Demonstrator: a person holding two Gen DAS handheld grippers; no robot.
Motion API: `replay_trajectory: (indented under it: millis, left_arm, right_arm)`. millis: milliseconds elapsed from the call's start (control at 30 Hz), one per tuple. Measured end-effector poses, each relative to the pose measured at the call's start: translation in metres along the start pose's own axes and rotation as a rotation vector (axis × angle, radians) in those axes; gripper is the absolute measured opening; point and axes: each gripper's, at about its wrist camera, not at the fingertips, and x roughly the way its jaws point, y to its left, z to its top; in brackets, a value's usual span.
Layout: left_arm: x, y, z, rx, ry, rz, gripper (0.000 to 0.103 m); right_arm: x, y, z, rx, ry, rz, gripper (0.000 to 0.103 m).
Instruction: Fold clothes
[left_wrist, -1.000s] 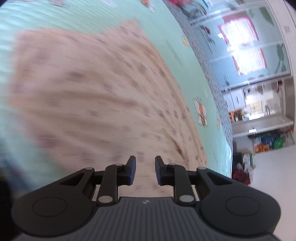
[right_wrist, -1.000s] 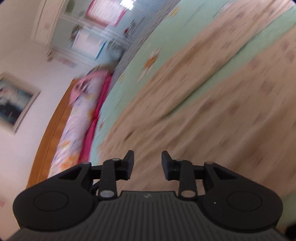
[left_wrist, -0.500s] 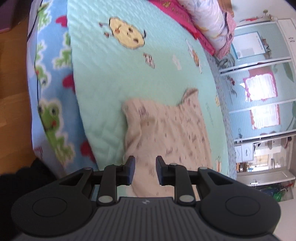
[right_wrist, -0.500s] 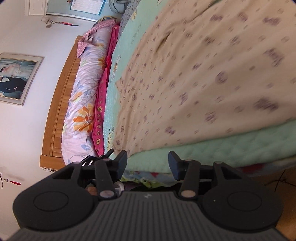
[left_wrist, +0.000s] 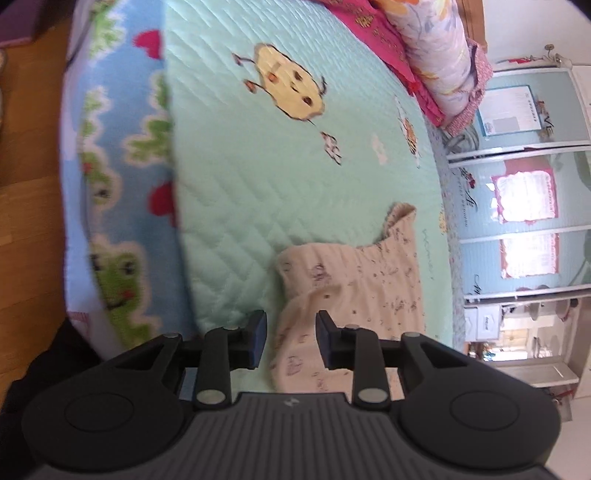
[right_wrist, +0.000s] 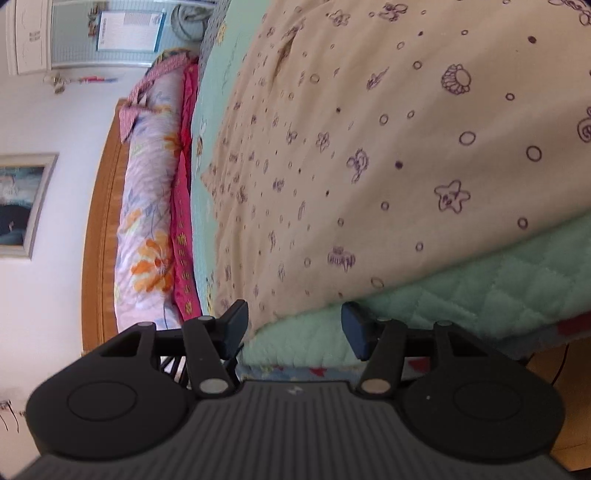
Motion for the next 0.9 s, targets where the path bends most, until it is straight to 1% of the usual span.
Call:
replay_trajectory:
  millis: [67,167,200,233,267,300,333,400,500,567,600,667,733,767,800,833,867,900]
  left_arm:
    - [0.010,-0.004,0.002,0.001,0.013,-0.014,0.031]
    - [0.020,-0.010,0.001,0.010,0.018,-0.026,0.026]
    - [0.021,-0.010,0.000,0.014,0.014,-0.025,0.015]
    - [0.023,-0.011,-0.001,0.018,0.017,-0.026,0.007]
    - [0.023,-0.010,-0.002,0.021,0.019,-0.029,0.005]
    - [0.022,-0.009,-0.003,0.024,0.017,-0.032,0.001]
    - [0.019,-0.009,-0.003,0.029,0.008,-0.036,0.001]
    - [0.012,-0.008,-0.001,0.039,-0.017,-0.047,0.000]
    - [-0.004,-0.004,0.013,0.033,-0.069,-0.058,0.000]
    - [-0.008,0.001,0.021,0.021,-0.063,-0.071,0.000]
    - [-0.007,0.002,0.023,0.027,-0.052,-0.065,0.000]
    - [-0.008,0.004,0.021,0.043,-0.045,-0.043,0.000]
    - [-0.008,0.010,0.020,0.027,-0.043,-0.039,0.001]
    - [-0.008,0.014,0.021,0.013,-0.043,-0.038,0.001]
    - [-0.009,0.018,0.021,0.000,-0.045,-0.038,0.001]
    - [-0.009,0.020,0.022,-0.008,-0.045,-0.038,0.001]
    - [-0.009,0.021,0.022,-0.011,-0.041,-0.040,0.001]
    - [-0.010,0.022,0.022,-0.010,-0.036,-0.037,0.002]
  right_arm:
    - [0.001,-0.002,0.000,0.016,-0.036,0.004,0.058]
    - [0.003,-0.003,-0.001,0.024,-0.073,-0.005,0.057]
    - [0.005,-0.002,-0.003,0.010,-0.075,-0.013,0.056]
    - [0.007,-0.002,-0.003,-0.005,-0.064,-0.022,0.051]
    - [0.008,-0.001,-0.003,-0.021,-0.054,-0.032,0.033]
    - [0.009,-0.001,-0.004,-0.033,-0.045,-0.041,0.012]
    - [0.010,-0.001,-0.005,-0.030,-0.043,-0.048,0.007]
    - [0.010,-0.001,-0.009,-0.031,-0.040,-0.061,0.001]
    - [0.007,0.014,-0.020,-0.095,-0.039,-0.020,0.001]
    - [0.006,0.025,-0.026,-0.142,-0.030,0.016,0.001]
    - [0.006,0.028,-0.028,-0.165,-0.024,0.027,0.001]
    - [0.009,0.026,-0.029,-0.185,-0.009,0.013,0.001]
    - [0.014,0.015,-0.026,-0.151,0.011,-0.031,0.001]
    - [0.013,0.014,-0.027,-0.141,0.025,-0.036,0.001]
    - [0.012,0.012,-0.027,-0.131,0.038,-0.041,0.006]
    - [0.011,0.011,-0.027,-0.130,0.047,-0.044,0.007]
    - [0.006,0.015,-0.027,-0.160,0.043,-0.039,0.008]
    - [0.002,0.019,-0.027,-0.190,0.039,-0.034,0.013]
